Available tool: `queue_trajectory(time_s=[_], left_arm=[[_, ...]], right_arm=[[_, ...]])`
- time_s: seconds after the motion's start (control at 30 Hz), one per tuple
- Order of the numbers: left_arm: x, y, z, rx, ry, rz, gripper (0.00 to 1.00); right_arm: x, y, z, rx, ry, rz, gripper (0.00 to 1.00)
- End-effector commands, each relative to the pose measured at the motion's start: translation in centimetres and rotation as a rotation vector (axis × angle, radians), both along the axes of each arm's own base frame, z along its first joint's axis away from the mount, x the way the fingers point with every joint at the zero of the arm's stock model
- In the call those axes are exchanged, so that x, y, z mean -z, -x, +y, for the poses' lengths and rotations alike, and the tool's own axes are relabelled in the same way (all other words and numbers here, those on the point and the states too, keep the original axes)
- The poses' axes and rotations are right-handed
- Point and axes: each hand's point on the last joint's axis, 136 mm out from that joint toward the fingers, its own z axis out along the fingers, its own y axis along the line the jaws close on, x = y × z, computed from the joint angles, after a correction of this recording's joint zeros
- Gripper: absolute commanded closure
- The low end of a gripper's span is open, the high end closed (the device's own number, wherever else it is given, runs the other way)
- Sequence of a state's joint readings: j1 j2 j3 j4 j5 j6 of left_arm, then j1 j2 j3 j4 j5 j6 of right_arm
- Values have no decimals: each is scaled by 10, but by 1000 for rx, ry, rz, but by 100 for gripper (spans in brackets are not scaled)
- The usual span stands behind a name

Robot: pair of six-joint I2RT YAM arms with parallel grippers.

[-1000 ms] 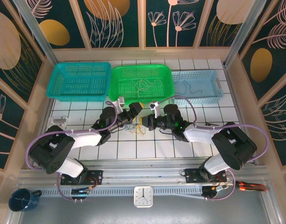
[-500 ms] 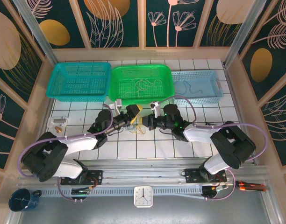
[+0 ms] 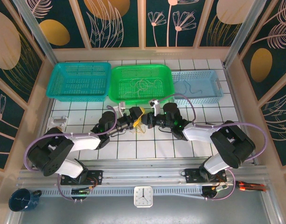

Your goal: Untangle the cables

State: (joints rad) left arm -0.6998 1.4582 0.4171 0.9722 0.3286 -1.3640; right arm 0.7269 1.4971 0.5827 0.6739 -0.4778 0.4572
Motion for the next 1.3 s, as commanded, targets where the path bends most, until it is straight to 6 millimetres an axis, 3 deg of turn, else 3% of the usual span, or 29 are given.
queue_trajectory(time_s=[0.0, 0.3, 0.77, 1.27], left_arm=[[-17, -7, -3, -18, 62, -34, 1], [-18, -19, -3, -65, 62, -57, 5], [-18, -24, 17, -165, 23, -96, 29], [-16, -24, 24, -193, 4, -118, 59]], right_arm=[[-15, 1, 6, -25, -57, -23, 100], [-7, 12, 5, -50, -55, 4, 100], [1, 13, 3, -45, -32, 15, 100], [4, 13, 1, -39, -21, 20, 100]])
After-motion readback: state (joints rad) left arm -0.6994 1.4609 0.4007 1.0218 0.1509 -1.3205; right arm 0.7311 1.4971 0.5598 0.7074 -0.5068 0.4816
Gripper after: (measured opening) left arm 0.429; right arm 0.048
